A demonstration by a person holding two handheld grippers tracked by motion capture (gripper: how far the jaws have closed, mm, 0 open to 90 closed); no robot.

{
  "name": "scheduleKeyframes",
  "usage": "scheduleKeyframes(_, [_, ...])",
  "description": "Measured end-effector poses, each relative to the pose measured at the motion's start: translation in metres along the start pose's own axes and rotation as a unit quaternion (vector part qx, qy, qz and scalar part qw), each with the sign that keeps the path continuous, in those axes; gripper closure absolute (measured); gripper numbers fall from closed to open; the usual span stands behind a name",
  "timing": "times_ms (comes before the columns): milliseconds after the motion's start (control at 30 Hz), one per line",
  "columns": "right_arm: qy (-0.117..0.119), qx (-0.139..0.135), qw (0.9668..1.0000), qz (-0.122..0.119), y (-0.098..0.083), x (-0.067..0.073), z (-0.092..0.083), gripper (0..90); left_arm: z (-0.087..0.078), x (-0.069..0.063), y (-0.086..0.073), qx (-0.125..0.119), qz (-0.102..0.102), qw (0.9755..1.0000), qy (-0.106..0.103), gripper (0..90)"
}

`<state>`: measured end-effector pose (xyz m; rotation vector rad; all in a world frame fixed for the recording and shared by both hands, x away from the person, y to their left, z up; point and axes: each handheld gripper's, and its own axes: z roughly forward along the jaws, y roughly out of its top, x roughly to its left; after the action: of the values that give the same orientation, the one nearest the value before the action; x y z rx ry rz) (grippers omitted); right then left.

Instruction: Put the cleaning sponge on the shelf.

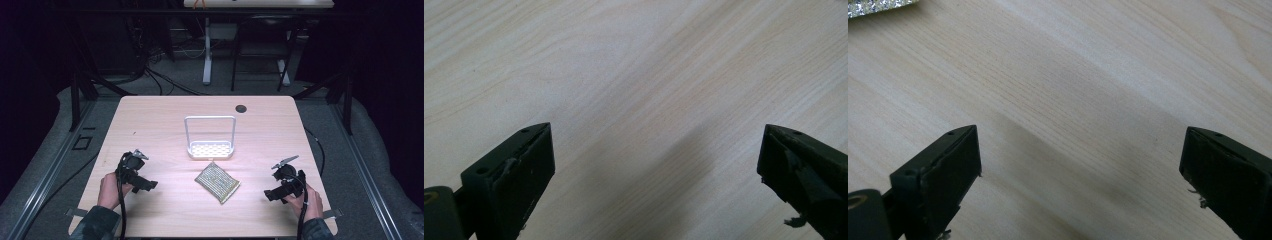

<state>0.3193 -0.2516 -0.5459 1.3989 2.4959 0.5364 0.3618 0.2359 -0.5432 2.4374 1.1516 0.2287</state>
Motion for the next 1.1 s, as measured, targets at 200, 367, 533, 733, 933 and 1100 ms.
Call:
scheduleKeyframes(200, [0.003,-0.001,1.0,-0.003,0.001,0.002,-0.001,3.2,0.0,0.0,0.0,0.0,0.001,1.0,0.0,1.9])
scheduleKeyframes(367, [0.007,0.0,1.0,-0.007,0.002,0.003,-0.001,3.8,0.0,0.0,0.0,0.001,0.001,1.0,-0.001,1.8])
scheduleKeyframes(533, [0.014,-0.012,0.9997,-0.016,0.008,0.007,-0.003,5.5,0.0,0.0,-0.001,0.0,-0.001,1.0,-0.001,1.6])
scheduleKeyframes(733, [0.028,-0.014,0.9989,-0.035,0.013,0.018,-0.003,5.6,0.001,0.0,-0.001,0.0,0.0,1.0,-0.002,1.2])
scheduleKeyframes(933, [0.041,-0.021,0.9978,-0.048,0.018,0.027,-0.004,2.6,0.0,-0.001,-0.001,0.0,0.004,1.0,-0.002,1.0])
scheduleKeyframes(1100, [0.045,-0.024,0.9968,-0.061,0.024,0.035,-0.004,0.0,0.001,-0.001,-0.001,0.001,0.004,1.0,-0.002,0.8])
